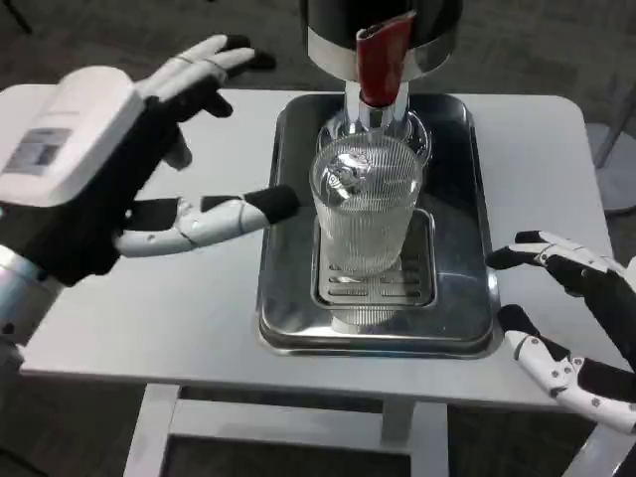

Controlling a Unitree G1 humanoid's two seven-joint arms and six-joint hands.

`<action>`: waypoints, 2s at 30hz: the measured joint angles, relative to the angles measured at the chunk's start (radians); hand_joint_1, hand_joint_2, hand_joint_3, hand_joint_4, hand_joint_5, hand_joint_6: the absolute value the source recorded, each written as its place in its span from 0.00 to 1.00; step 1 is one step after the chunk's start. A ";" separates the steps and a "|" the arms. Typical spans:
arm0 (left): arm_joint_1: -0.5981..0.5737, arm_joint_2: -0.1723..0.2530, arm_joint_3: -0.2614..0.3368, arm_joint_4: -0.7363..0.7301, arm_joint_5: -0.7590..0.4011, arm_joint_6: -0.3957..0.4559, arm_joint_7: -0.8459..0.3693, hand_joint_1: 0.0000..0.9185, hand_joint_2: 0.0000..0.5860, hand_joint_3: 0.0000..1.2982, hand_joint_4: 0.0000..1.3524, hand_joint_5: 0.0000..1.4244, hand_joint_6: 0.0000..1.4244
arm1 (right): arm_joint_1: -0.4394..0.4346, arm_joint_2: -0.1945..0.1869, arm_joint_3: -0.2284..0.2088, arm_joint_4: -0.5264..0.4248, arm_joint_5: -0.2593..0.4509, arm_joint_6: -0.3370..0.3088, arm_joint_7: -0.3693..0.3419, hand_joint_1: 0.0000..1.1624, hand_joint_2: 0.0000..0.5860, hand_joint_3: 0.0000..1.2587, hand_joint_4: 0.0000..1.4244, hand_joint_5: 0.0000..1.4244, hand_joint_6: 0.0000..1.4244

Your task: Grasp the cup under the faucet to collect the drink, then remove the cup.

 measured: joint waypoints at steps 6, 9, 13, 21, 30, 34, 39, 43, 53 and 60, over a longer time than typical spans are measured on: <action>-0.003 0.005 0.086 -0.039 -0.160 0.000 -0.018 0.03 0.28 0.25 0.24 0.30 0.36 | -0.001 -0.002 0.000 0.000 0.000 -0.001 -0.002 0.41 0.85 0.22 0.09 0.08 0.18; -0.079 0.010 0.104 -0.039 -0.302 0.006 -0.071 0.00 0.29 0.24 0.24 0.28 0.31 | -0.002 -0.003 0.000 0.000 0.000 0.000 -0.003 0.41 0.85 0.22 0.09 0.08 0.18; -0.202 0.017 0.093 0.008 -0.460 0.036 -0.167 0.00 0.29 0.19 0.19 0.24 0.28 | 0.001 -0.003 -0.001 -0.002 0.000 0.000 -0.005 0.41 0.85 0.22 0.09 0.08 0.18; -0.431 -0.020 0.002 0.179 -0.633 0.143 -0.348 0.00 0.27 0.15 0.13 0.21 0.26 | 0.006 -0.003 -0.003 -0.008 0.002 0.000 -0.011 0.40 0.85 0.22 0.10 0.08 0.18; -0.533 -0.087 -0.039 0.253 -0.678 0.207 -0.447 0.00 0.26 0.14 0.13 0.21 0.27 | 0.012 -0.002 -0.006 -0.009 0.002 0.000 -0.018 0.40 0.85 0.22 0.10 0.07 0.18; -0.551 -0.103 -0.057 0.270 -0.681 0.230 -0.478 0.00 0.26 0.14 0.13 0.22 0.27 | 0.013 -0.001 -0.005 -0.009 0.002 0.000 -0.020 0.40 0.85 0.22 0.10 0.07 0.18; -0.562 -0.115 -0.068 0.283 -0.681 0.254 -0.507 0.00 0.26 0.13 0.14 0.22 0.27 | 0.014 0.000 -0.005 -0.009 0.002 0.000 -0.021 0.40 0.85 0.22 0.10 0.07 0.18; -0.564 -0.120 -0.076 0.296 -0.679 0.268 -0.528 0.00 0.25 0.13 0.14 0.22 0.27 | 0.015 0.001 -0.005 -0.009 0.002 0.000 -0.021 0.40 0.85 0.22 0.10 0.07 0.18; -0.564 -0.134 -0.107 0.312 -0.671 0.278 -0.565 0.00 0.25 0.14 0.14 0.22 0.27 | 0.016 0.001 -0.006 -0.009 0.003 0.000 -0.021 0.40 0.85 0.22 0.10 0.08 0.18; -0.564 -0.132 -0.144 0.315 -0.624 0.278 -0.598 0.00 0.24 0.15 0.15 0.22 0.27 | 0.017 0.001 -0.008 -0.010 0.018 0.000 -0.021 0.40 0.85 0.22 0.10 0.08 0.18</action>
